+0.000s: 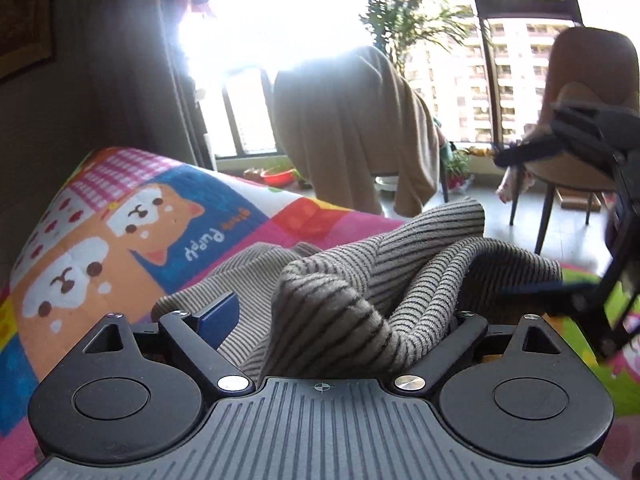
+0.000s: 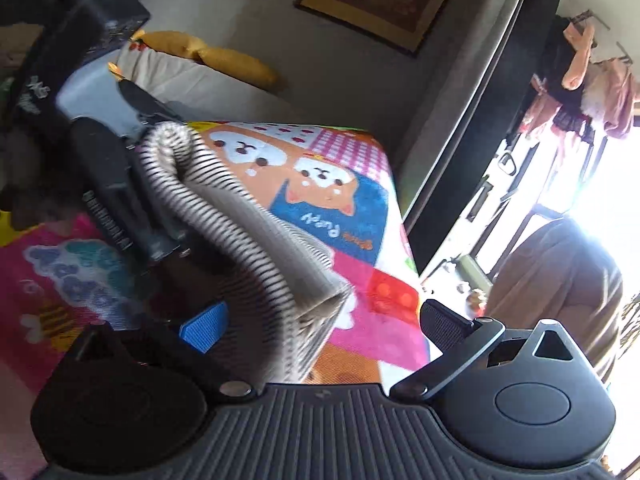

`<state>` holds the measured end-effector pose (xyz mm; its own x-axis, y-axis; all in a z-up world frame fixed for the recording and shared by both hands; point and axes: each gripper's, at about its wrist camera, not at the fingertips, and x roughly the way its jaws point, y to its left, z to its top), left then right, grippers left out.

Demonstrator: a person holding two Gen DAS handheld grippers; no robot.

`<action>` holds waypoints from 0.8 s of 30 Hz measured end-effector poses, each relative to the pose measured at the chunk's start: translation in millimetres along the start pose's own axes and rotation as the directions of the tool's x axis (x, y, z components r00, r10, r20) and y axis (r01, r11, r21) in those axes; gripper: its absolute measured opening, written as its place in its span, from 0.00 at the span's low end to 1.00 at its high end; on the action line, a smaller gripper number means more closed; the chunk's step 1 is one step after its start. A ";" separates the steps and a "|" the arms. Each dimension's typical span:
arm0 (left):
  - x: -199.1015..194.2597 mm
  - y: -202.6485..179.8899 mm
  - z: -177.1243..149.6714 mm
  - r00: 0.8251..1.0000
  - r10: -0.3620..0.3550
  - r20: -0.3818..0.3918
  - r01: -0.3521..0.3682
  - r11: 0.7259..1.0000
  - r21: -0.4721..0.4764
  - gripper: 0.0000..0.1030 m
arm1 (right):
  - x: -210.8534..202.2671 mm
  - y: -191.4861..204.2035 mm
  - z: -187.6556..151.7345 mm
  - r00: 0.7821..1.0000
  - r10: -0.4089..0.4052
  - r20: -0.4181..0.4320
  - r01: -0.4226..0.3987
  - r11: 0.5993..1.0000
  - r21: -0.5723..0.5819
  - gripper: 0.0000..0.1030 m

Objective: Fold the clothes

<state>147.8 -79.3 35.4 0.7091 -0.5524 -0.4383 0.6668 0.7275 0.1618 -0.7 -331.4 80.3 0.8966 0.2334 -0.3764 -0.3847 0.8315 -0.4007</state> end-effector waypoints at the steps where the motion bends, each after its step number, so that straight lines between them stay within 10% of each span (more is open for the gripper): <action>1: 0.1 7.7 2.8 1.000 0.003 0.002 -0.003 0.999 -0.045 0.92 | -1.1 0.7 -4.2 0.999 0.036 -0.013 -0.036 0.999 0.013 1.00; 7: -1.6 43.4 6.3 1.000 -0.017 0.000 0.017 0.981 -0.194 0.92 | 17.8 7.8 -11.6 0.998 0.058 -0.015 -0.058 0.998 -0.008 1.00; 13: -20.7 33.7 -9.4 0.994 -0.111 -0.016 0.110 0.992 -0.066 0.92 | 57.8 -32.0 5.1 0.986 0.138 0.092 -0.150 0.979 0.137 0.97; 20: -10.5 8.7 -40.1 0.993 -0.033 -0.113 0.050 0.987 0.152 0.94 | 71.2 -25.2 6.3 0.947 0.309 0.084 -0.317 0.941 0.121 0.57; 24: 4.6 5.4 -37.0 0.996 -0.005 -0.092 0.021 0.985 0.173 0.93 | 70.0 -25.6 10.9 0.941 0.333 0.064 -0.339 0.931 0.139 0.49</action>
<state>146.1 -62.8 1.5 0.6814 -0.5162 -0.5189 0.7113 0.6342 0.3031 74.3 -330.9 73.3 0.7296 0.5285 -0.4339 -0.6309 0.7651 -0.1289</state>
